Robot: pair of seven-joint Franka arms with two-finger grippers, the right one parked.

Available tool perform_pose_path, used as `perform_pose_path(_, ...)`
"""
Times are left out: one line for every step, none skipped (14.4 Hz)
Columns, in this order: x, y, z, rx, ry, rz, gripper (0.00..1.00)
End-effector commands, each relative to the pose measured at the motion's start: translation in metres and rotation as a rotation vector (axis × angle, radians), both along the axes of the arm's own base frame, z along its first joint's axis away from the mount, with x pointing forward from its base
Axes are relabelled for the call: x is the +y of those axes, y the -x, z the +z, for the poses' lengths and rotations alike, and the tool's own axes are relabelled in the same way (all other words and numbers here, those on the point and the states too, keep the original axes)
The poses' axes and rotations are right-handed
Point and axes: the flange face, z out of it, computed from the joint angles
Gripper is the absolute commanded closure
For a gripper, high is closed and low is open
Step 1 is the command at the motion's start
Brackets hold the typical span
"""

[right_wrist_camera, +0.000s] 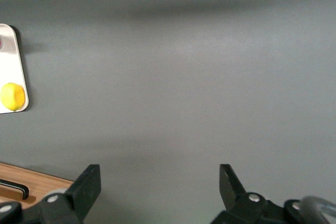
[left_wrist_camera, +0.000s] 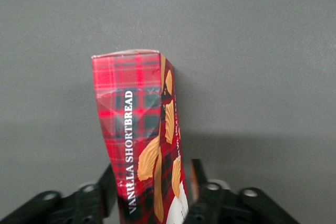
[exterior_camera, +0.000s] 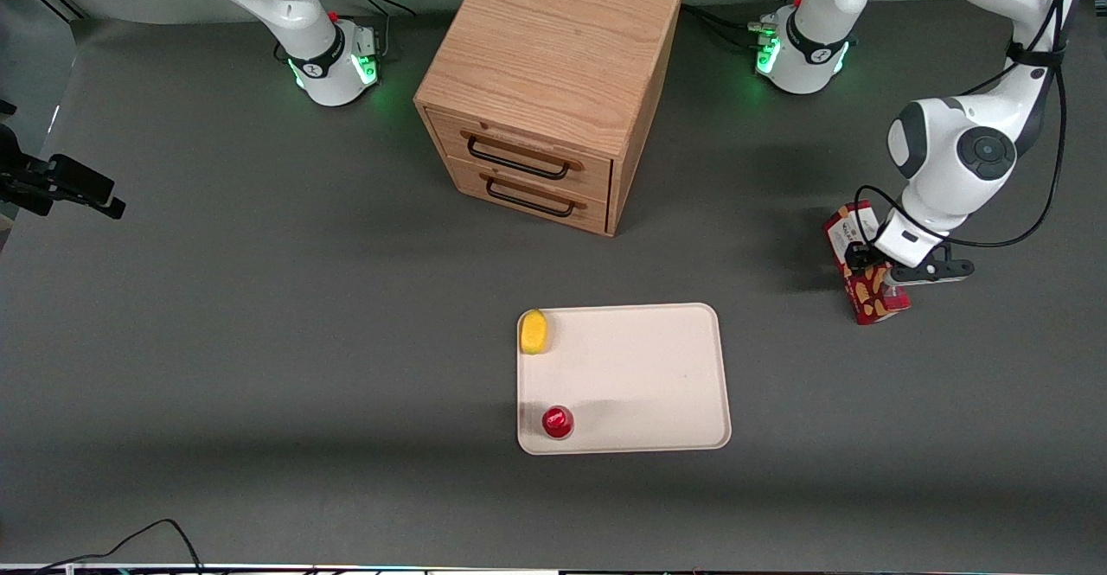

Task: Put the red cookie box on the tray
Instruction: 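Hold the red plaid shortbread box upright in the left gripper and lift it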

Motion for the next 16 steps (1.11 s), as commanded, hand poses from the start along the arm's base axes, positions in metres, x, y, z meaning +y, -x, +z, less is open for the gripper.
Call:
perform_pose_path(0.001, 0.005, 0.003, -0.014, 0.006, -0.016, 0.97)
perform_pose_path(0.001, 0.005, 0.002, -0.013, 0.006, -0.015, 1.0)
perform_pose_path(-0.001, 0.005, 0.003, -0.011, 0.007, -0.013, 1.0)
perform_pose_path(-0.002, 0.004, 0.006, -0.012, 0.01, -0.007, 1.0)
perform_pose_path(-0.006, 0.002, 0.012, 0.0, 0.021, 0.001, 1.0)
perform_pose_path(-0.01, -0.002, 0.022, 0.023, 0.042, 0.02, 1.0)
perform_pose_path(-0.013, -0.008, 0.04, 0.054, 0.06, 0.029, 1.0)
perform_pose_path(-0.014, -0.017, 0.064, 0.085, 0.072, 0.029, 1.0)
perform_pose_path(-0.015, -0.028, 0.092, 0.125, 0.081, 0.024, 1.0)
perform_pose_path(-0.017, -0.038, 0.128, 0.174, 0.091, 0.024, 1.0)
perform_pose_path(-0.017, -0.048, 0.166, 0.208, 0.097, 0.02, 1.0)
perform_pose_path(-0.019, -0.055, 0.202, 0.237, 0.101, 0.02, 1.0)
perform_pose_path(-0.021, -0.06, 0.238, 0.255, 0.097, 0.014, 1.0)
perform_pose_path(-0.022, -0.063, 0.268, 0.264, 0.092, 0.008, 1.0)
perform_pose_path(-0.023, -0.064, 0.296, 0.269, 0.091, 0.004, 1.0)
perform_pose_path(-0.028, -0.064, 0.317, 0.277, 0.089, -0.006, 1.0)
